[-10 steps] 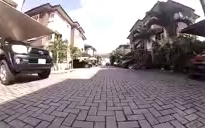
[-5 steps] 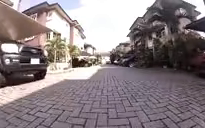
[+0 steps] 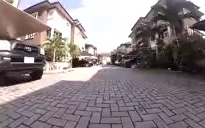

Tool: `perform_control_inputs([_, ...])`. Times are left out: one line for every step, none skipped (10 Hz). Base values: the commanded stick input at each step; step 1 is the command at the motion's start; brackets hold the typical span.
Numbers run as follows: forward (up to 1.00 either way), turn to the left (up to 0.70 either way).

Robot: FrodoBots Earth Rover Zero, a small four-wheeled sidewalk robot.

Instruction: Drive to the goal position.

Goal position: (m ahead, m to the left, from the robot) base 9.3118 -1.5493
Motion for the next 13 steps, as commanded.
perform_control_inputs([0.69,0.03])
perform_control_inputs([0.69,0.03])
perform_control_inputs([0.69,0.03])
perform_control_inputs([0.69,0.03])
perform_control_inputs([0.69,0.03])
perform_control_inputs([0.69,0.03])
perform_control_inputs([0.69,0.03])
perform_control_inputs([0.69,0.03])
perform_control_inputs([0.69,-0.12])
perform_control_inputs([0.69,-0.35])
perform_control_inputs([0.69,-0.35])
perform_control_inputs([0.69,-0.20])
perform_control_inputs([0.69,0.00])
